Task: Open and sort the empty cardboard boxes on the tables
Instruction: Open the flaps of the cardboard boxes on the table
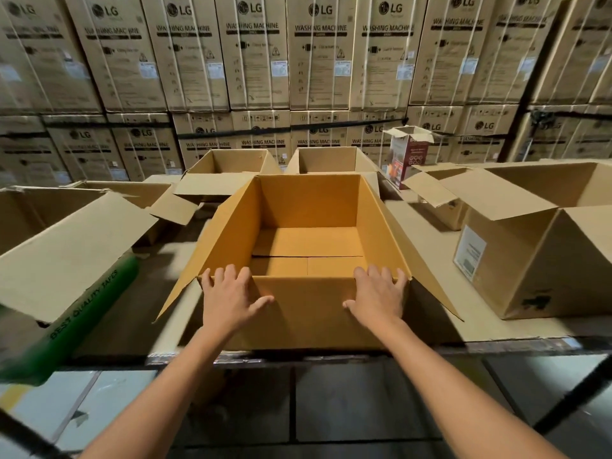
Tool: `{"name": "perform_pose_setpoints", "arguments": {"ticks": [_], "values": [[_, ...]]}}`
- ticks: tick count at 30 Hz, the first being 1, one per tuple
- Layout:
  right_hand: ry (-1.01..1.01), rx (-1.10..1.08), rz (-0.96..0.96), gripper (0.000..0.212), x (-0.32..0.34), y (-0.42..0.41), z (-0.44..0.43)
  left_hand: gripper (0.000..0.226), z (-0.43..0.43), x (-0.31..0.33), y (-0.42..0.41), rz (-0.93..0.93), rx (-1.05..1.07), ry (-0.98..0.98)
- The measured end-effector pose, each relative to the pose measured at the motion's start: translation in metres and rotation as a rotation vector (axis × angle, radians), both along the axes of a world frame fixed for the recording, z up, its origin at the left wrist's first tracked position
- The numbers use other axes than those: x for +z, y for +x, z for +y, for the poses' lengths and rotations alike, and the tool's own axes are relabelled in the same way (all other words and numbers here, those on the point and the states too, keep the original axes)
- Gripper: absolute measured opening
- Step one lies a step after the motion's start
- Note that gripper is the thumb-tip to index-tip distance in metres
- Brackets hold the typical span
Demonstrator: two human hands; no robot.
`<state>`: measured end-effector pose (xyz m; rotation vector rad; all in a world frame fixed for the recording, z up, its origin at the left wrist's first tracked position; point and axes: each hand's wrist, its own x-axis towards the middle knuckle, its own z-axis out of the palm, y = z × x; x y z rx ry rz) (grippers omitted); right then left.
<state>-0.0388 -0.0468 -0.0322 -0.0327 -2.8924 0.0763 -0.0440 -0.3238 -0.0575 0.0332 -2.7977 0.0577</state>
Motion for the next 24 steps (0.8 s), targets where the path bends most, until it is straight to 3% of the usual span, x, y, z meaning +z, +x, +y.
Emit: {"name": "perform_pose_setpoints", "arguments": {"ticks": [5,9,13,16,20,24], "values": [[0.028,-0.001,0.088,0.056,-0.011,0.000,0.001,0.078,0.001,-0.020,0.001,0.141,-0.021,-0.045],[0.078,0.037,0.108,0.070,-0.020,0.007,0.004,0.090,0.000,-0.020,0.004,0.030,0.018,-0.060],[0.078,0.070,-0.058,0.092,-0.010,0.018,0.008,0.097,0.002,-0.007,0.015,-0.134,0.020,-0.008],[-0.037,0.106,-0.168,0.099,0.004,0.036,0.010,0.090,0.011,0.017,0.034,-0.211,-0.013,0.151],[-0.444,0.240,-0.104,0.090,0.021,0.090,-0.003,0.068,0.025,0.037,0.105,0.022,-0.229,0.566],[-0.668,0.357,0.034,0.081,0.026,0.157,-0.016,0.062,0.035,0.035,0.197,0.310,-0.215,0.762]]}}
